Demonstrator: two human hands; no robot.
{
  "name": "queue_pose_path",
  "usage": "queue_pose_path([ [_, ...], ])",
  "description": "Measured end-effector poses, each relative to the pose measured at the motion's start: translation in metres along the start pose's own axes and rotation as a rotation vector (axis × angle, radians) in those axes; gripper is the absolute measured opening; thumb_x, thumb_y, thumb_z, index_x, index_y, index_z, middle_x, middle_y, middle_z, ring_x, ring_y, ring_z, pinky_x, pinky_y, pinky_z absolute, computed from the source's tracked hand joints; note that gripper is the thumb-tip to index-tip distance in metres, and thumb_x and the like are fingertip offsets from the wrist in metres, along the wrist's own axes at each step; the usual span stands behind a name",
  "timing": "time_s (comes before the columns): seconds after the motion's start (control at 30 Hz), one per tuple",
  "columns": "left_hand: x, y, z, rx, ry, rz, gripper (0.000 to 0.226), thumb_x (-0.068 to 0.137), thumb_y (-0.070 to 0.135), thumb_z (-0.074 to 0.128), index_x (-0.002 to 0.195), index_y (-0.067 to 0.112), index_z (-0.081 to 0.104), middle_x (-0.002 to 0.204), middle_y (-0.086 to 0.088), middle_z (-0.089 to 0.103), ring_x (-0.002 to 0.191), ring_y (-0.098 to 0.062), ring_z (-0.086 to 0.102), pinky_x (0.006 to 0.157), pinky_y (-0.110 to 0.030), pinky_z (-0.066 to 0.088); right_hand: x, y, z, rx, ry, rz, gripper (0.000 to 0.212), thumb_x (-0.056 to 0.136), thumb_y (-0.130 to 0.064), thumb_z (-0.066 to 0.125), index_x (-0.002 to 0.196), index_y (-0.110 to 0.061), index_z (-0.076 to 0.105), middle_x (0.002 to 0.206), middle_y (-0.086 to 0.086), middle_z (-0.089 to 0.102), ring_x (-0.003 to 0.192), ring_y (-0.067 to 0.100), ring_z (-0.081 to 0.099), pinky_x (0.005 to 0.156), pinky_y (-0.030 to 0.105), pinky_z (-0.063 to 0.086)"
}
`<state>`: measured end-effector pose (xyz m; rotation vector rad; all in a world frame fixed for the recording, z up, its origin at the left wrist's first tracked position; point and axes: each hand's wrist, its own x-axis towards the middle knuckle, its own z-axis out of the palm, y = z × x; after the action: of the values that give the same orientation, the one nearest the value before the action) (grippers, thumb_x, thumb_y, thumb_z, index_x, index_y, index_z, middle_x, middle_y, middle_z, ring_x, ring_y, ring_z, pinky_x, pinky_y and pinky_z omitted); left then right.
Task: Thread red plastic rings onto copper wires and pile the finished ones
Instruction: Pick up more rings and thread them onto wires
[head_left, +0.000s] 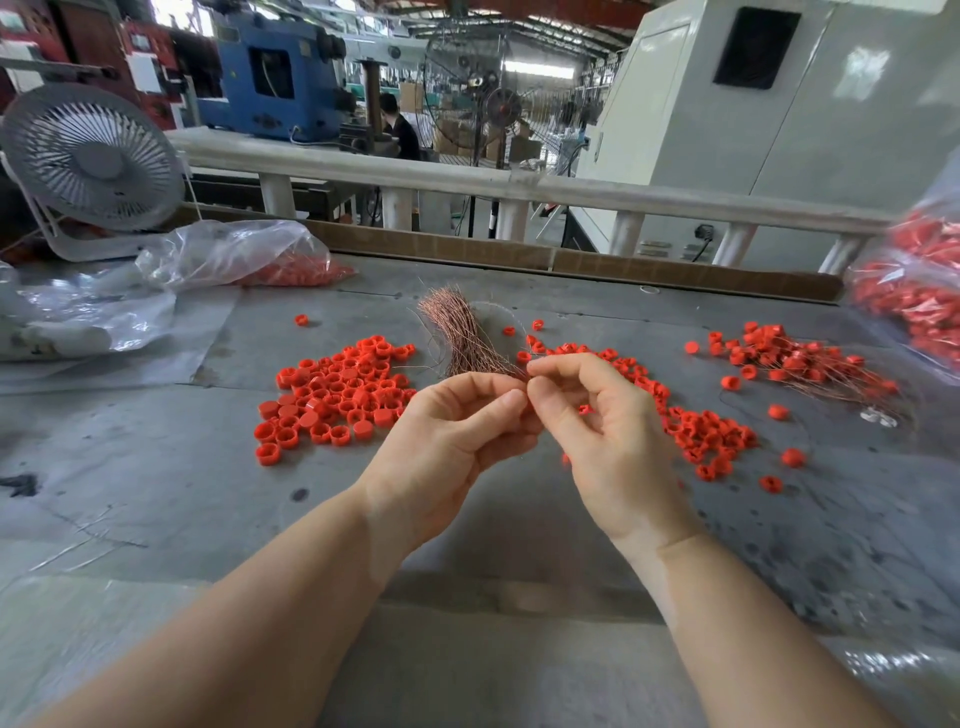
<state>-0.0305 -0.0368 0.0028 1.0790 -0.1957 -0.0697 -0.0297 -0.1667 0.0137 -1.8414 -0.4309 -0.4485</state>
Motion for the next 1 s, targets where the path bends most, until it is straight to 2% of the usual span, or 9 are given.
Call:
queue_pose_path([
  [0.07,-0.0005,-0.0012,0.0013,0.040,-0.023,0.024,0.025,0.073,0.016,0.060,0.091,-0.001,0.060,0.093,-0.020,0.069,0.086,-0.025,0.067,0.082,-0.032,0.056,-0.0007,-0.0001,0.0001,0.020,-0.073,0.079,0.037,0.080,-0.051,0.062,0.102,-0.021,0.066,0.088,-0.008,0.068,0.082,0.001,0.062,0.076,0.021,0.049],
  [0.1,-0.0013,-0.0014,0.0021,0.051,-0.040,0.040,0.025,0.073,0.016,0.060,0.091,-0.001,0.060,0.092,-0.019,0.070,0.085,-0.025,0.068,0.081,-0.033,0.057,-0.0014,0.0001,0.0005,0.021,-0.111,0.103,0.042,0.077,-0.051,0.061,0.105,-0.020,0.067,0.087,-0.008,0.069,0.082,0.001,0.062,0.075,0.021,0.049],
  [0.13,-0.0019,-0.0015,0.0030,0.062,-0.050,0.056,0.025,0.073,0.016,0.060,0.091,-0.001,0.061,0.087,-0.015,0.071,0.081,-0.022,0.068,0.076,-0.030,0.057,-0.0021,-0.0001,0.0009,0.029,-0.142,0.114,0.040,0.078,-0.049,0.061,0.105,-0.020,0.068,0.083,-0.010,0.069,0.077,-0.002,0.061,0.070,0.018,0.047],
  [0.2,-0.0020,-0.0024,0.0033,0.107,-0.047,0.082,0.019,0.075,0.012,0.059,0.091,0.001,0.061,0.081,-0.010,0.071,0.075,-0.018,0.068,0.070,-0.025,0.055,-0.0024,-0.0008,0.0016,0.073,-0.168,0.119,0.022,0.083,-0.035,0.066,0.099,-0.021,0.069,0.071,-0.009,0.068,0.066,-0.003,0.059,0.058,0.013,0.044],
  [0.3,-0.0016,-0.0040,0.0035,0.194,-0.046,0.121,0.009,0.086,-0.003,0.054,0.088,0.003,0.060,0.081,-0.011,0.070,0.074,-0.021,0.065,0.070,-0.030,0.054,-0.0015,-0.0010,0.0010,0.139,-0.158,0.123,0.004,0.083,-0.020,0.067,0.085,-0.023,0.070,0.066,0.003,0.069,0.062,0.009,0.061,0.051,0.020,0.046],
  [0.43,-0.0027,-0.0038,0.0059,0.282,-0.041,0.181,0.019,0.088,-0.012,0.047,0.083,0.004,0.057,0.074,-0.007,0.070,0.064,-0.020,0.059,0.062,-0.025,0.052,-0.0010,-0.0022,0.0028,0.219,-0.137,0.131,0.011,0.081,-0.010,0.068,0.081,-0.021,0.070,0.058,-0.002,0.065,0.056,0.010,0.059,0.053,0.019,0.049],
  [0.63,-0.0042,-0.0023,0.0074,0.294,-0.049,0.223,0.023,0.087,-0.014,0.047,0.081,0.005,0.057,0.068,-0.003,0.069,0.055,-0.013,0.058,0.057,-0.020,0.050,-0.0022,-0.0050,0.0033,0.230,-0.117,0.091,0.013,0.081,-0.007,0.068,0.078,-0.019,0.070,0.054,-0.002,0.065,0.052,0.007,0.058,0.052,0.019,0.049],
  [0.8,-0.0051,0.0008,0.0053,0.203,-0.027,0.193,0.023,0.086,-0.014,0.050,0.098,0.005,0.046,0.067,-0.011,0.068,0.054,-0.017,0.060,0.055,-0.021,0.049,-0.0030,-0.0071,0.0044,0.293,-0.140,0.152,0.011,0.083,-0.005,0.065,0.087,-0.015,0.070,0.059,-0.005,0.068,0.054,0.004,0.063,0.053,0.014,0.047],
  [1.0,-0.0060,0.0024,0.0061,0.183,-0.021,0.174,0.024,0.084,-0.015,0.051,0.094,0.007,0.047,0.064,-0.011,0.065,0.051,-0.014,0.060,0.052,-0.019,0.047,-0.0035,-0.0077,0.0032,0.290,-0.135,0.149,0.011,0.083,-0.006,0.066,0.088,-0.014,0.072,0.069,0.006,0.072,0.060,0.015,0.067,0.060,0.023,0.055],
])
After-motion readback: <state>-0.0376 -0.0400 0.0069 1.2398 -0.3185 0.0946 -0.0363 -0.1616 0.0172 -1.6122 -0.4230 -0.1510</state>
